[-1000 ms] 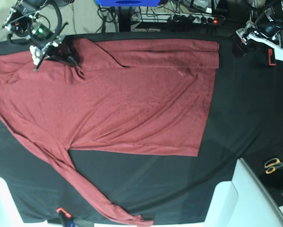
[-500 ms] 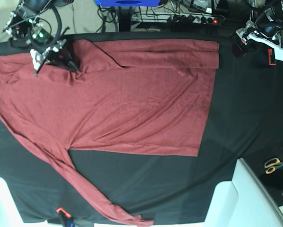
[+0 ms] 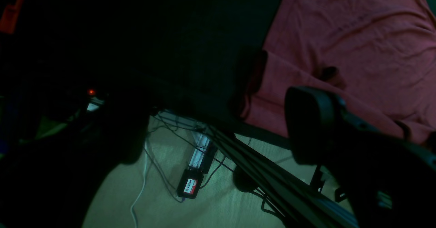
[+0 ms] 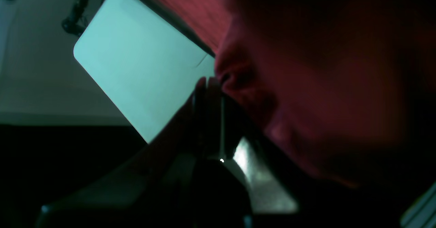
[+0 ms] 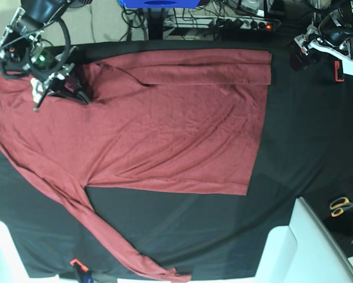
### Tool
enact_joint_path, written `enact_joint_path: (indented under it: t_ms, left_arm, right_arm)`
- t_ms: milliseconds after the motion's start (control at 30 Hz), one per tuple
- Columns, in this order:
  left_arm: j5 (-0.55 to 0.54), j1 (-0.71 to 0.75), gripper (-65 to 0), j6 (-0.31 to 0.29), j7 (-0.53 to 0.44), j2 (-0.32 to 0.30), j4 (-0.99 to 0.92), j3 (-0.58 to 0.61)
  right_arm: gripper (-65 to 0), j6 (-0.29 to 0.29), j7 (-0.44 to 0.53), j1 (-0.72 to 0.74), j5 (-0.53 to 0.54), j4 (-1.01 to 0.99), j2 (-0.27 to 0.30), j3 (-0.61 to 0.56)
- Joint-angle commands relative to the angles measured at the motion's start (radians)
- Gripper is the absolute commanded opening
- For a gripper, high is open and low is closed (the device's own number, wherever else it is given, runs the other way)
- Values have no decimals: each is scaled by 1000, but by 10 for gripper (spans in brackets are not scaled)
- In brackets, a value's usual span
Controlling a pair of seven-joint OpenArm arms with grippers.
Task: Fold the T-shirt properly
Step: 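Drag the grasped collar fabric across the shirt body with the right gripper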
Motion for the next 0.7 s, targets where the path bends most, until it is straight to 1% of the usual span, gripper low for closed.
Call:
enact_joint_path:
  t_ms: [0, 67, 167, 300, 467, 567, 667]
  left_arm:
    - [-15, 6, -49, -5, -12, -12, 12, -9]
    - [-15, 4, -49, -4, -12, -12, 12, -9]
    - [-15, 3, -49, -4, -12, -13, 12, -9]
    - [-15, 3, -49, -4, -12, -13, 12, -9]
    - [-15, 3, -49, -4, -12, -13, 14, -8]
    - [-15, 3, -49, -4, -12, -13, 12, -9]
    - [-15, 4, -49, -4, -12, -13, 12, -9]
  right_arm:
    - [-642, 2, -21, -20, 24, 28, 5, 0]
    - [-642, 2, -21, -46, 25, 54, 4, 0]
    - [-642, 0, -21, -71, 65, 86, 4, -1]
    - [-642, -3, -12, -85, 87, 136, 12, -58]
    - [-642, -5, -9, -60, 84, 132, 12, -98]
    - [-642, -37, 14, -45, 82, 131, 15, -118]
    - [-642, -43, 22, -20, 82, 131, 18, -138]
